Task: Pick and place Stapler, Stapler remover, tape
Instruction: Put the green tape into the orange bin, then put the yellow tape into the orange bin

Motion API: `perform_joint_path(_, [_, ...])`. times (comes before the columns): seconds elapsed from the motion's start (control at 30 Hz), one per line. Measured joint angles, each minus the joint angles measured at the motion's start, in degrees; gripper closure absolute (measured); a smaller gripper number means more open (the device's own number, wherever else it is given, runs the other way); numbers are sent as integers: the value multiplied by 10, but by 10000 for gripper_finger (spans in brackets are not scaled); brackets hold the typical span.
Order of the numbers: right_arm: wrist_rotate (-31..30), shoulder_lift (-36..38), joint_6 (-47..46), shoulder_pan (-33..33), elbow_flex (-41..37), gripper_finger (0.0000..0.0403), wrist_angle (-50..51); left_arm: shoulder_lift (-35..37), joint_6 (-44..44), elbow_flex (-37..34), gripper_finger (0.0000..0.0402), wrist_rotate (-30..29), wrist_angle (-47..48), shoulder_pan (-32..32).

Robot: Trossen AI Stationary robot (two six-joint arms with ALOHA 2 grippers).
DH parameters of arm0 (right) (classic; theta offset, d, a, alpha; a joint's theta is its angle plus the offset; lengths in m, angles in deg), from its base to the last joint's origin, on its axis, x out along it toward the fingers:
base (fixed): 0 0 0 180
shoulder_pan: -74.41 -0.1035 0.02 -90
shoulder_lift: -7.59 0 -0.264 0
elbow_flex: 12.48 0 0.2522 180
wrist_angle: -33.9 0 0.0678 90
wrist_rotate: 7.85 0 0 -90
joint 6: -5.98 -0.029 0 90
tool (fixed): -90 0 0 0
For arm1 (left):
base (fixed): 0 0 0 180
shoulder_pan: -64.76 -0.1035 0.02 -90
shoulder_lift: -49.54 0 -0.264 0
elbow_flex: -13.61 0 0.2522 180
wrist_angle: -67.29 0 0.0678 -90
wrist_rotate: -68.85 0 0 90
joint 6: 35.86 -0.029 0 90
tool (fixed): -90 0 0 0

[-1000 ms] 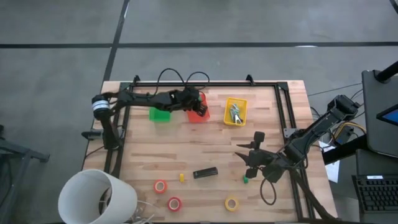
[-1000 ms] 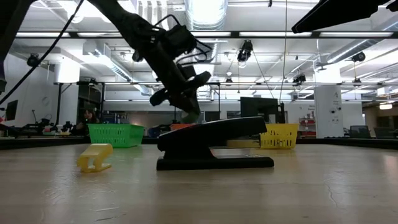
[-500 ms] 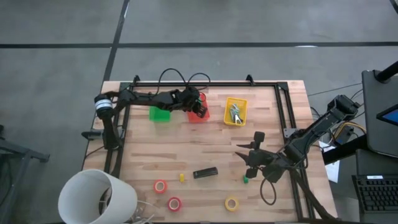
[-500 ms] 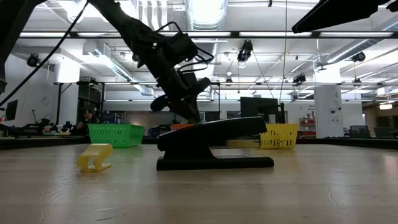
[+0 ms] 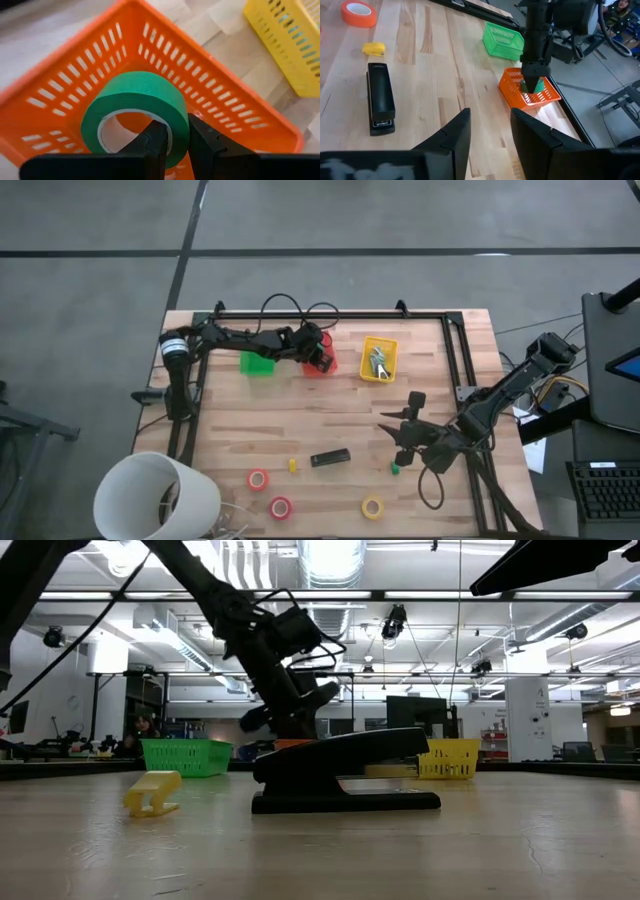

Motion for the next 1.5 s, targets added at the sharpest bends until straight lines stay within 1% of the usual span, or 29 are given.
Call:
perform_joint_path(0.17, [0, 0, 0, 0, 0, 267, 0, 0, -3, 4, 333, -14, 0, 0])
perform_joint_path(0.23, [0, 0, 0, 0, -1, 271, 0, 0, -6, 5, 317, -14, -1, 0])
perform_joint_path(0.4, [0, 0, 0, 0, -1, 279, 0, 0, -9, 5, 258, -16, -2, 0])
perform_joint_path(0.5, [0, 0, 0, 0, -1, 282, 0, 0, -18, 11, 230, -22, -2, 0])
perform_joint_path(0.6, [0, 0, 0, 0, -1, 282, 1, 6, -19, 18, 213, -22, -2, 2])
perform_joint_path(0.7, [3, 0, 0, 0, -1, 278, 1, 16, -19, 21, 207, -19, -2, 6])
perform_joint_path(0.77, [25, 0, 0, 0, -1, 275, 0, 23, -23, 21, 207, -18, -11, 14])
perform_joint_path(0.87, [81, 0, -3, 0, -1, 271, -3, 31, -30, 21, 207, -16, -22, 35])
perform_joint_path(1.0, [199, -4, -26, 0, -1, 267, -7, 41, -39, 20, 207, -16, -60, 77])
perform_joint_path(1.1, [268, -19, -51, 0, -1, 264, -20, 44, -45, 20, 206, -22, -103, 119])
perform_joint_path(1.3, [356, -90, -79, 0, 0, 247, -84, 44, -68, 20, 206, -26, -217, 205])
perform_joint_path(1.37, [371, -119, -97, 0, 6, 235, -90, 44, -80, 19, 207, -27, -252, 235])
perform_joint_path(1.5, [413, -173, -121, 0, 26, 209, -89, 44, -116, 18, 207, -53, -307, 288])
